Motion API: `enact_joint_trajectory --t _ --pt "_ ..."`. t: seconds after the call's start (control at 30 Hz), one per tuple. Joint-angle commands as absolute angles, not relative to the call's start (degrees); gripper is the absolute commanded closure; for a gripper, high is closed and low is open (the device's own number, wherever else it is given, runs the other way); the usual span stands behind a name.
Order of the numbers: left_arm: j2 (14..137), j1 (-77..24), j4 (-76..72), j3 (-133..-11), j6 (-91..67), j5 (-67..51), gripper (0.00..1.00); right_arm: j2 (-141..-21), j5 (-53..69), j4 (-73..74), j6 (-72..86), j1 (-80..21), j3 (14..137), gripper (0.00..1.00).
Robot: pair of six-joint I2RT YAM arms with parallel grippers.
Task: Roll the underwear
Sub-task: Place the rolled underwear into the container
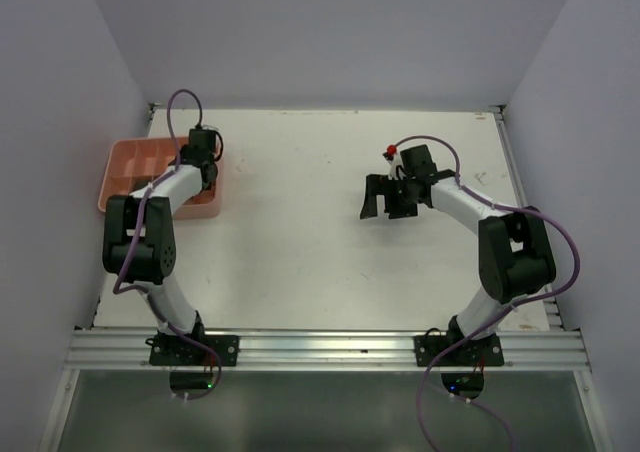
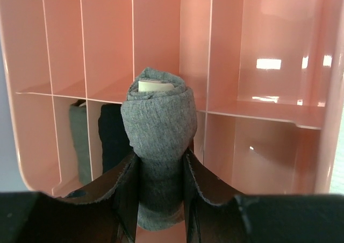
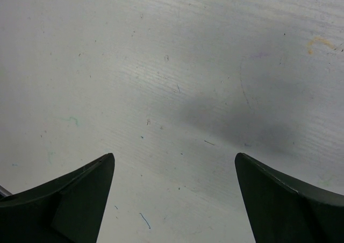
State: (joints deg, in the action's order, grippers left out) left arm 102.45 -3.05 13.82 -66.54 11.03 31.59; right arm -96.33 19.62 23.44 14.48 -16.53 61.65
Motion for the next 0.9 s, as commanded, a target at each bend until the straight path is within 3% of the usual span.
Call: enact_joint_trajectory --t 0.0,0.47,0.87 --pt "103.1 -2.1 17.7 -67.8 7.6 27.3 1.0 -95.9 17.7 22.5 14.4 -16.3 63.1 0.01" --pt "102.3 -1.3 32.8 -75.0 5.9 20.2 1.0 -96.0 18.0 22.4 15.2 -16.3 63.4 0.01" --pt "106.1 0.5 35.1 -74.8 4.9 15.2 1.0 -95.6 17.8 22.6 15.2 -16.3 62.8 0.01"
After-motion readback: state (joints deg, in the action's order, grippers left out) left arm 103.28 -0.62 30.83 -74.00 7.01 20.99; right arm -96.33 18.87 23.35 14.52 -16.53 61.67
